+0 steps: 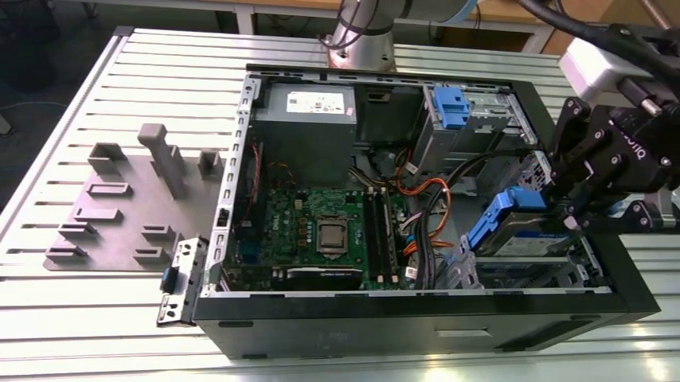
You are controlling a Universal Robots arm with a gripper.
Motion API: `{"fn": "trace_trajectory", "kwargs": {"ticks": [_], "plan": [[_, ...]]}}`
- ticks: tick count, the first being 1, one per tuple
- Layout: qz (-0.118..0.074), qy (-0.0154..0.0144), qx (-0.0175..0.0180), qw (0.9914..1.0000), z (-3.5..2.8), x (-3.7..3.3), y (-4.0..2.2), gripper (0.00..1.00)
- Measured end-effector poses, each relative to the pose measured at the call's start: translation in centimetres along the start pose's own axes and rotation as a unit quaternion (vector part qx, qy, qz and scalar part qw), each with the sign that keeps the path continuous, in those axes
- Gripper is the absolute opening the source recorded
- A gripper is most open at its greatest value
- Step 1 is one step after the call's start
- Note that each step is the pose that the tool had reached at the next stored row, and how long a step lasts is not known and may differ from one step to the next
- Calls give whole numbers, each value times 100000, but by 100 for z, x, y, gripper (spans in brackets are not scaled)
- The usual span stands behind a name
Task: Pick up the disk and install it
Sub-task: 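Insert the disk into the insertion slot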
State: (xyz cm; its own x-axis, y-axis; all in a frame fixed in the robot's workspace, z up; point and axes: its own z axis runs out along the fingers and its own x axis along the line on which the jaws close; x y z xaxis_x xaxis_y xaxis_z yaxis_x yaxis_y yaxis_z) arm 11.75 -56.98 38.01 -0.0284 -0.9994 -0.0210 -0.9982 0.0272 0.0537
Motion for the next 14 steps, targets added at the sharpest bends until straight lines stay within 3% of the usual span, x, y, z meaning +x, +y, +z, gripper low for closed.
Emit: {"fn": "trace_trajectory", "kwargs": {"ticks": [6, 8, 11, 14], "plan": [[-2, 22, 2, 100000, 2, 0, 0, 35], [-3, 35, -1, 100000, 1, 0, -1, 42], [-3, 8, 42, 100000, 4, 0, -1, 42], [-89, -47, 780, 99997, 28, 1, 6, 42]]}}
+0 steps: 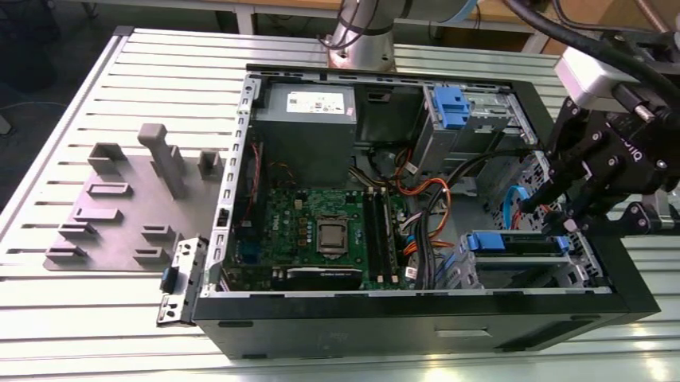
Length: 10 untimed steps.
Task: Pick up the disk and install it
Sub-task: 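Insert the disk into the insertion slot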
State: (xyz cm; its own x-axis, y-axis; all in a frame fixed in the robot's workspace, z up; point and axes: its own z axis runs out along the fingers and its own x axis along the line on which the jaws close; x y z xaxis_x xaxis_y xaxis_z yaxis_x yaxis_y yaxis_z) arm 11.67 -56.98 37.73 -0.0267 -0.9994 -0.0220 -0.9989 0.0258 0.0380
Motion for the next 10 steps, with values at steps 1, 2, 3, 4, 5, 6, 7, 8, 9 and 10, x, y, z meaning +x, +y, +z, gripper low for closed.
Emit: {"fn": "trace_trajectory", "kwargs": {"ticks": [1, 2, 3, 4, 5, 6, 7, 8, 9, 10], "plan": [[-52, -5, 127, 100000, 15, 1, 6, 42], [-104, -17, 183, 100000, 32, 2, 11, 42], [-171, -8, 219, 100000, 48, 2, 18, 42], [-263, 0, 246, 99999, 65, 2, 24, 42], [-378, 1, 260, 99999, 84, 3, 29, 42], [-510, 1, 284, 99998, 102, 3, 34, 42], [-661, 13, 313, 99997, 119, 4, 36, 42], [-876, 23, 333, 99996, 137, 4, 35, 42], [-1174, 34, 339, 99993, 152, 4, 34, 42], [-1541, 45, 337, 99988, 165, 5, 31, 42]]}}
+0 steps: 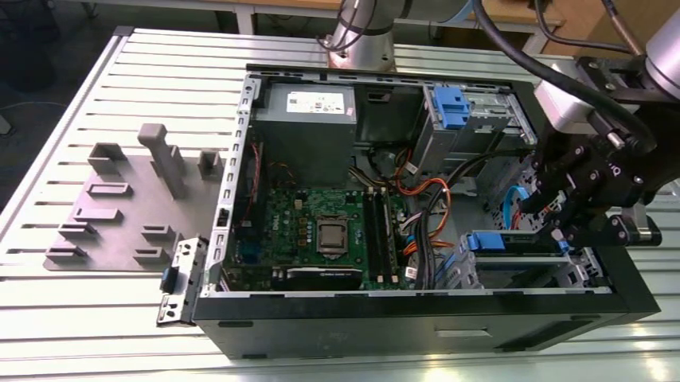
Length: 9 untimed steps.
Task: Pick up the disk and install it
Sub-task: 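Insert the disk into the insertion slot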
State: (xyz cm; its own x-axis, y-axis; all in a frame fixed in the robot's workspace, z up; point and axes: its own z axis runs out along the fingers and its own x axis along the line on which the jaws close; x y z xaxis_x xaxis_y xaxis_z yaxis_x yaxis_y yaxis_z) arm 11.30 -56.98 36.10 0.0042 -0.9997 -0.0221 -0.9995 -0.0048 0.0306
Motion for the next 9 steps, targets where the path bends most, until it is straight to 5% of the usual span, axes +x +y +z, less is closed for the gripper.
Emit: {"fn": "trace_trajectory", "kwargs": {"ticks": [9], "plan": [[-564, 17, -15, 99998, 13, 0, -3, 42]]}}
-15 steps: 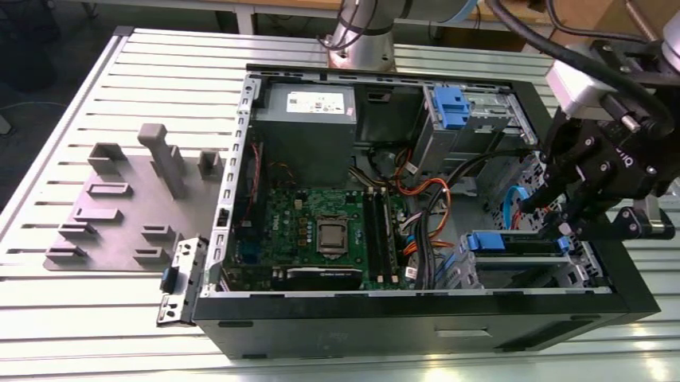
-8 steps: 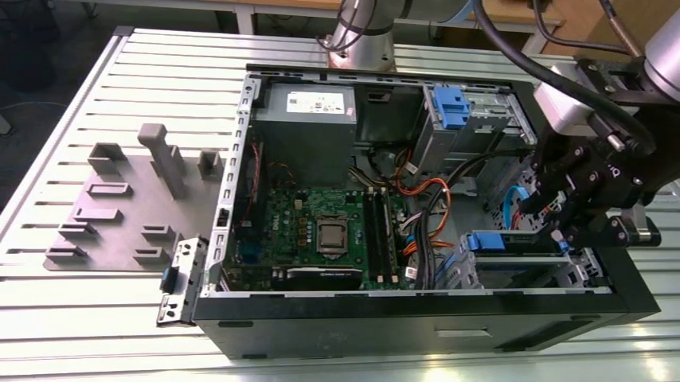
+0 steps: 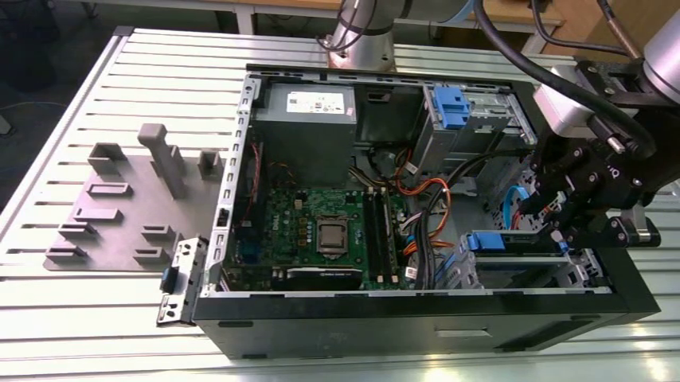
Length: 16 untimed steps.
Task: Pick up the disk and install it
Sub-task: 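Insert the disk into the insertion slot, then insert the first disk wire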
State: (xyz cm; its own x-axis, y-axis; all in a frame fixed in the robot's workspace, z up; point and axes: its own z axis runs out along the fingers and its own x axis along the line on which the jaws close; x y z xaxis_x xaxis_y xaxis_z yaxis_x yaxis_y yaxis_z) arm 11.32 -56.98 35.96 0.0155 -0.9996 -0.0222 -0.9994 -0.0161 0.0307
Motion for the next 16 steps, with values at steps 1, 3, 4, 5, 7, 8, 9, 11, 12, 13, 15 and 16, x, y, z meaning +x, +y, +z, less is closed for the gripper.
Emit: {"fn": "trace_trajectory", "kwargs": {"ticks": [1, 3, 4, 5, 7, 8, 9, 11, 12, 13, 15, 16], "plan": [[-1, 0, -2, 100000, 0, 0, 0, 42], [-20, 0, 0, 100000, 0, 0, 0, 42], [-31, 0, -2, 100000, 0, 0, 0, 42], [-35, 3, -1, 100000, 0, 0, 0, 42], [-40, 0, -2, 100000, 0, 0, 0, 42], [-44, 1, -1, 100000, 0, 0, 0, 42], [-44, 0, -1, 100000, 0, 0, 0, 42], [-51, 0, -3, 100000, 0, 0, 0, 42], [-55, 1, -3, 100000, 0, 0, 0, 42], [-58, 2, -2, 100000, 0, 0, 0, 42], [-61, -1, -1, 100000, -4, 0, 0, 42], [-60, -1, -2, 100000, -16, -1, 1, 42]]}}
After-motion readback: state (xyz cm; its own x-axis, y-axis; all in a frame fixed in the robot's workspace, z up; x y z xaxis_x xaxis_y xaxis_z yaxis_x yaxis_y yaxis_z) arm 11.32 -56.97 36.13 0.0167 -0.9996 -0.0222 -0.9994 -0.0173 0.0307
